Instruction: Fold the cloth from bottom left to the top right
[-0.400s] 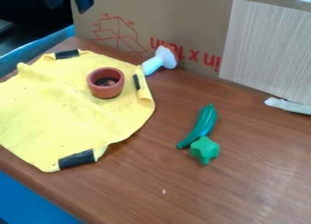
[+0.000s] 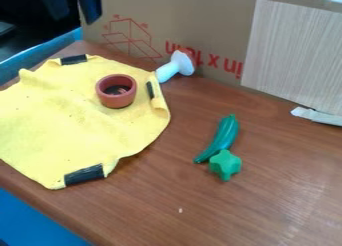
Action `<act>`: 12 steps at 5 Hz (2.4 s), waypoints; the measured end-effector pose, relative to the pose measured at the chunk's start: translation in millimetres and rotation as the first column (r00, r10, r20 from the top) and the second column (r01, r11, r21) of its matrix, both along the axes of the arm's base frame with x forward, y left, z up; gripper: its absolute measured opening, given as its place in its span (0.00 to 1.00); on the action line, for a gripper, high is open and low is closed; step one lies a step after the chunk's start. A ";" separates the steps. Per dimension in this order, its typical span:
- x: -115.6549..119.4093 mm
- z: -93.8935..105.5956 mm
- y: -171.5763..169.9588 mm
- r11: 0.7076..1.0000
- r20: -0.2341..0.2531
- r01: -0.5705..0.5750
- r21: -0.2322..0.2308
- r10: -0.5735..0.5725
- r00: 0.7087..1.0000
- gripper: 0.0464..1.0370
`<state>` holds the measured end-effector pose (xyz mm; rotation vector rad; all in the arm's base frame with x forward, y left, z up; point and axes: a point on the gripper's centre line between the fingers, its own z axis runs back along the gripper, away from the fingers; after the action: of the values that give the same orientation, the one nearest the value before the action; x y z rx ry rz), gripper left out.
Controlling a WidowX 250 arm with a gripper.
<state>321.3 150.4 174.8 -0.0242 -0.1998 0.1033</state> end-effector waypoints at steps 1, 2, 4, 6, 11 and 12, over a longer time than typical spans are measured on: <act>-6.7 -6.0 19.9 0.999 0.010 -0.050 0.006 0.050 0.999 0.96; -12.5 -11.7 35.1 0.996 0.022 -0.091 0.014 0.091 0.996 0.96; -35.8 -31.5 79.0 0.973 0.031 -0.223 0.053 0.221 0.975 0.96; -56.5 -73.6 105.3 0.956 -0.064 -0.279 0.084 0.285 0.956 0.96; -101.4 -119.6 144.5 0.865 0.004 -0.496 0.080 0.497 0.868 0.96; -101.4 -123.9 151.1 0.839 0.004 -0.543 0.029 0.543 0.840 0.96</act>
<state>219.9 301.5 50.9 0.0636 -0.1994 0.6724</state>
